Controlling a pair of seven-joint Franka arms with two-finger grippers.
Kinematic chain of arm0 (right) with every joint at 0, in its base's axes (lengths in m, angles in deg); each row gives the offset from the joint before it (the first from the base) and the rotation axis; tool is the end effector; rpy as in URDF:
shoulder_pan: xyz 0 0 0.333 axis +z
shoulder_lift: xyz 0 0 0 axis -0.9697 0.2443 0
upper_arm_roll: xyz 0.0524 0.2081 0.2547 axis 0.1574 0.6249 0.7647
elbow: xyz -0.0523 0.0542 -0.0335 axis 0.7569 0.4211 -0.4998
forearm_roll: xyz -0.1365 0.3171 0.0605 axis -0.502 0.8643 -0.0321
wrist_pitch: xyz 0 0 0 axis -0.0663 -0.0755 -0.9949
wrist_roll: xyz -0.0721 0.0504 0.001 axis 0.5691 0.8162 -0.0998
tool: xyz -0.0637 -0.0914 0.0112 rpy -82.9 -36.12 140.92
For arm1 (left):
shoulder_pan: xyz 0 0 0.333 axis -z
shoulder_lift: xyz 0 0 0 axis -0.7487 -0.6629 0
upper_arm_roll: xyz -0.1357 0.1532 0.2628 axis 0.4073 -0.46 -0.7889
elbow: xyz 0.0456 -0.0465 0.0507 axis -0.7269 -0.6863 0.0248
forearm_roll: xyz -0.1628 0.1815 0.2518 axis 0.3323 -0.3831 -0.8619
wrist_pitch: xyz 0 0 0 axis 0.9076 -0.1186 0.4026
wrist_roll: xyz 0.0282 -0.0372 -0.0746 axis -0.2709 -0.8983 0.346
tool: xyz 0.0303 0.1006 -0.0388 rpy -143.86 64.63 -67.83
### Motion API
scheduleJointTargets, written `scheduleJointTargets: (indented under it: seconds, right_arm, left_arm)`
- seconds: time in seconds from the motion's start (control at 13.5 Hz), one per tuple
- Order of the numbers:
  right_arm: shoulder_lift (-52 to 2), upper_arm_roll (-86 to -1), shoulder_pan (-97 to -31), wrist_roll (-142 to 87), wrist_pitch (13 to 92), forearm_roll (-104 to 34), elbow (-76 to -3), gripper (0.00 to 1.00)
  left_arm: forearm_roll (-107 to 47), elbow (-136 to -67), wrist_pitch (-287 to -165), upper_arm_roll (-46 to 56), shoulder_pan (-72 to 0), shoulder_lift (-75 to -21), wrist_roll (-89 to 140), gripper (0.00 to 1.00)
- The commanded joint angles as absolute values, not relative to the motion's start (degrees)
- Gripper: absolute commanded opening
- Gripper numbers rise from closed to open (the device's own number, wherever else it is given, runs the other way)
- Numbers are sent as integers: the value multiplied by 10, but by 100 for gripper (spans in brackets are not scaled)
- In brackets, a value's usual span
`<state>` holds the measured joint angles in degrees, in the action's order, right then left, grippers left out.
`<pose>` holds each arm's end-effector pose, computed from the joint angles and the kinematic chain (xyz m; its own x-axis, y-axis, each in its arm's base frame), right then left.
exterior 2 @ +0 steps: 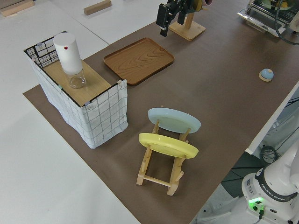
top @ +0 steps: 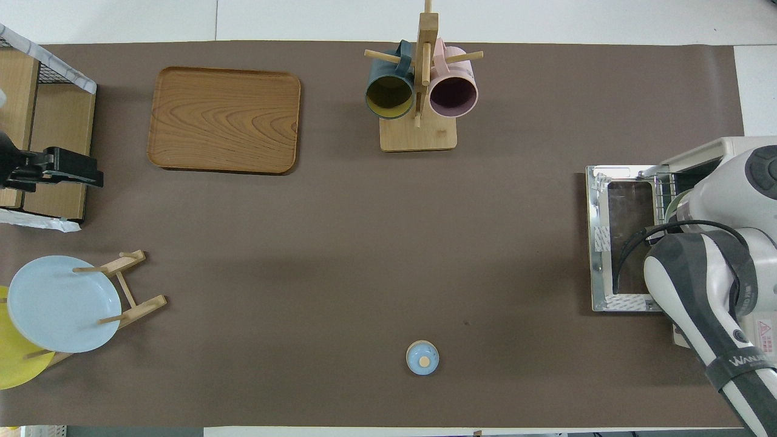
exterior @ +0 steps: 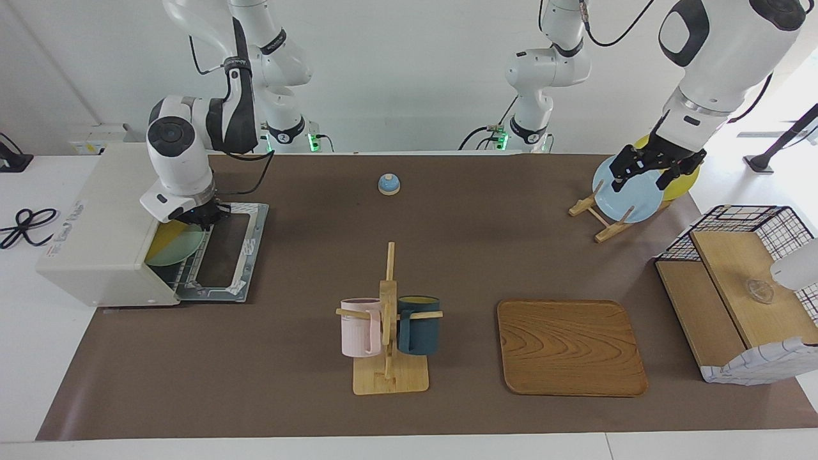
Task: Put corn in oven
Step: 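Push the plate into the oven with the right gripper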
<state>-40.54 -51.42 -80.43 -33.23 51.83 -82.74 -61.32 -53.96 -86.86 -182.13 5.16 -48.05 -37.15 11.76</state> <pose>0.4754 -0.0605 0.4176 0.9816 0.0874 -0.1698 0.1267 -0.9634 0.2362 0.5124 -0.0322 0.6182 0.9996 -0.0206 0.0186 -0.0211 -0.9995 0.0244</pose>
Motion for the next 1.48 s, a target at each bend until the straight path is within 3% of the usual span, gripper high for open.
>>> scheduleJointTargets:
  seconds: [0.0, 0.22, 0.59, 0.67, 0.96, 1.11, 1.4]
  right_arm:
    - [-421, -508, -844, -289, 551, -837, -641, 0]
    - [-422, -507, -849, -287, 567, -836, -654, 0]
    - [-418, -506, -845, -294, 570, -827, -646, 23]
    - [-417, -505, -840, -296, 568, -827, -640, 23]
    - [-410, -503, -803, -317, 542, -785, -610, 12]
    - [-408, -503, -765, -372, 538, -775, -611, 0]
    - [-417, -503, -726, -428, 538, -765, -628, 0]
  left_arm:
    - [-548, -882, -1837, 56, -489, -364, 110, 100]
    - [-548, -883, -1839, 55, -489, -364, 111, 100]
    - [-548, -881, -1829, 55, -489, -362, 114, 100]
    - [-548, -881, -1828, 55, -489, -360, 114, 100]
    - [-548, -880, -1828, 55, -489, -359, 115, 100]
    - [-548, -880, -1828, 55, -489, -359, 115, 100]
    - [-548, -880, -1828, 55, -489, -359, 115, 100]
